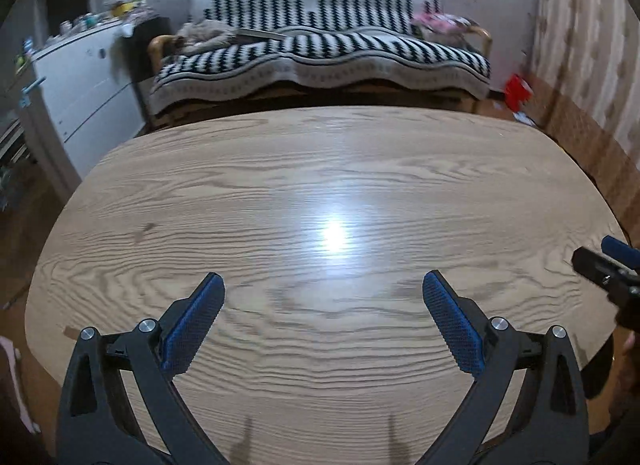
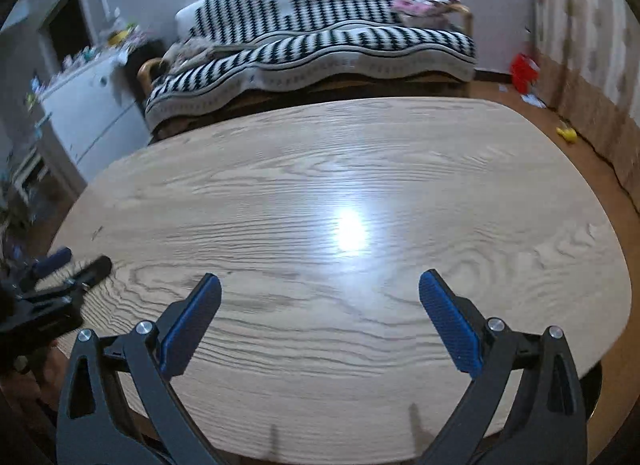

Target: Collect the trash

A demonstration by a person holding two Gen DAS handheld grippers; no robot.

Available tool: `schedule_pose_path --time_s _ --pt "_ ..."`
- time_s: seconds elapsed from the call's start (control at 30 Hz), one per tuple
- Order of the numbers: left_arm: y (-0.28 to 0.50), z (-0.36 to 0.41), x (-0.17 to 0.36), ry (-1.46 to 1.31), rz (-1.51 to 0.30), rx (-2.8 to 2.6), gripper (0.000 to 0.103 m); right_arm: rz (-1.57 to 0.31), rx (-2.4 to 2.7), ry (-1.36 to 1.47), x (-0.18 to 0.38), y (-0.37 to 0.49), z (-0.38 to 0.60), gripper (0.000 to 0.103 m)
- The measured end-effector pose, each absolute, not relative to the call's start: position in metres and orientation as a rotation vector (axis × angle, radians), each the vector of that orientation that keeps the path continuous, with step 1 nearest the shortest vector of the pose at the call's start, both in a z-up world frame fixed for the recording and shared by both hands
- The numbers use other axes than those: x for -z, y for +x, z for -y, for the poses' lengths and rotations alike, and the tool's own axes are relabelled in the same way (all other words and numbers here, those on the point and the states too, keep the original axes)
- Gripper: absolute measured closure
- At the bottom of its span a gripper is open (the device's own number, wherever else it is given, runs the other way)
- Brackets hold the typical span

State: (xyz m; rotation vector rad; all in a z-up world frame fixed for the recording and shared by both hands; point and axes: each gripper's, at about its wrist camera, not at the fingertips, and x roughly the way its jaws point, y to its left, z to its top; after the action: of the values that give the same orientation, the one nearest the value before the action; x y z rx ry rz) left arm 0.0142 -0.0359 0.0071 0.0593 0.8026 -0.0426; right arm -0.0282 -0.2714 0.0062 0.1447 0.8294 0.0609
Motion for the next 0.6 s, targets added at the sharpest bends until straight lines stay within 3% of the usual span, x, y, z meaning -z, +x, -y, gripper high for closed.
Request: schedule_pose_path --time_s 0.6 --pt "0.034 -0.001 0.001 0.008 -0.802 0.068 0.007 -0.876 -0.054 0.083 0.017 -0.005 0.234 0.007"
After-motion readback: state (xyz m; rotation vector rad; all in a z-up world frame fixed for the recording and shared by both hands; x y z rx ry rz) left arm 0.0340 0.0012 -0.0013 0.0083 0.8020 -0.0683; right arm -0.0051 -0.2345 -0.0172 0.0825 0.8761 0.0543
